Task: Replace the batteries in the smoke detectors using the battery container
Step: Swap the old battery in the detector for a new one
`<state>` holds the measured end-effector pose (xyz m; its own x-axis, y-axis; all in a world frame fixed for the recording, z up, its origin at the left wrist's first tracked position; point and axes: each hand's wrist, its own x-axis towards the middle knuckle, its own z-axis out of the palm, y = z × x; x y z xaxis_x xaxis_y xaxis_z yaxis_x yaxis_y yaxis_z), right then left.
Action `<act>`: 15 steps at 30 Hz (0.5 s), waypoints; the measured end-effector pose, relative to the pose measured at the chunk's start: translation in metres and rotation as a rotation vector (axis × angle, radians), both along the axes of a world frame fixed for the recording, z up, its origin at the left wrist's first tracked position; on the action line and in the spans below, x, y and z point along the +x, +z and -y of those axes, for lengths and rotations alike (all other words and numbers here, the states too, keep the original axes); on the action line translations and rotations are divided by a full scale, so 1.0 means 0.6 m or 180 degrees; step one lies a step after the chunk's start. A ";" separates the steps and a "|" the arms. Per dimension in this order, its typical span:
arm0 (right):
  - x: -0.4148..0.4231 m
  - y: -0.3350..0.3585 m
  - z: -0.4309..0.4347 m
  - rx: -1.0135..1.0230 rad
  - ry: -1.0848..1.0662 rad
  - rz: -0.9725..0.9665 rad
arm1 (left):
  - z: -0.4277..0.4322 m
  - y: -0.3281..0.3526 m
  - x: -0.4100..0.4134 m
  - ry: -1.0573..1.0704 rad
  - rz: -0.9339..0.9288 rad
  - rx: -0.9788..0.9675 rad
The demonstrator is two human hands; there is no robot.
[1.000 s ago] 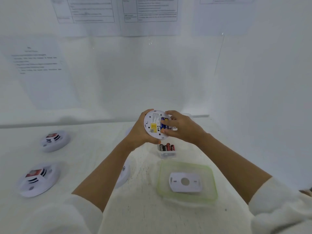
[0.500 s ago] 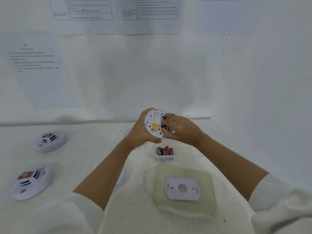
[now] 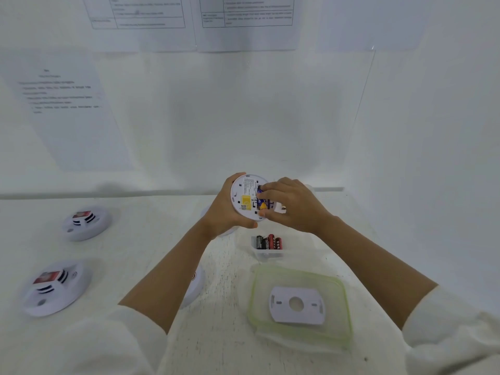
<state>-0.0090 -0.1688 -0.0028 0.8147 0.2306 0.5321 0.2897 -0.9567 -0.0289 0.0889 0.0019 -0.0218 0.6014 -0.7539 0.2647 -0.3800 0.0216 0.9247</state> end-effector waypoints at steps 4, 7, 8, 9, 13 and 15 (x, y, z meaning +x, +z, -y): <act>0.002 0.007 -0.006 0.0837 -0.0055 -0.0255 | 0.001 -0.003 0.000 0.0053 0.0004 -0.0023; 0.000 0.015 -0.012 0.1485 -0.0053 -0.0478 | 0.001 -0.006 -0.001 0.0059 0.0081 0.0000; -0.001 0.017 -0.013 0.1669 -0.0046 -0.0507 | 0.000 -0.006 -0.001 0.0065 0.0091 -0.0002; -0.002 0.019 -0.015 0.1862 -0.0045 -0.0529 | -0.002 -0.006 0.001 0.0079 0.0105 -0.0008; -0.015 0.030 0.001 0.2613 -0.0175 -0.1026 | -0.017 -0.005 0.005 0.0208 0.0155 0.0023; -0.026 0.030 0.014 0.2665 -0.0359 -0.1600 | -0.022 -0.003 0.005 0.0269 0.0146 0.0042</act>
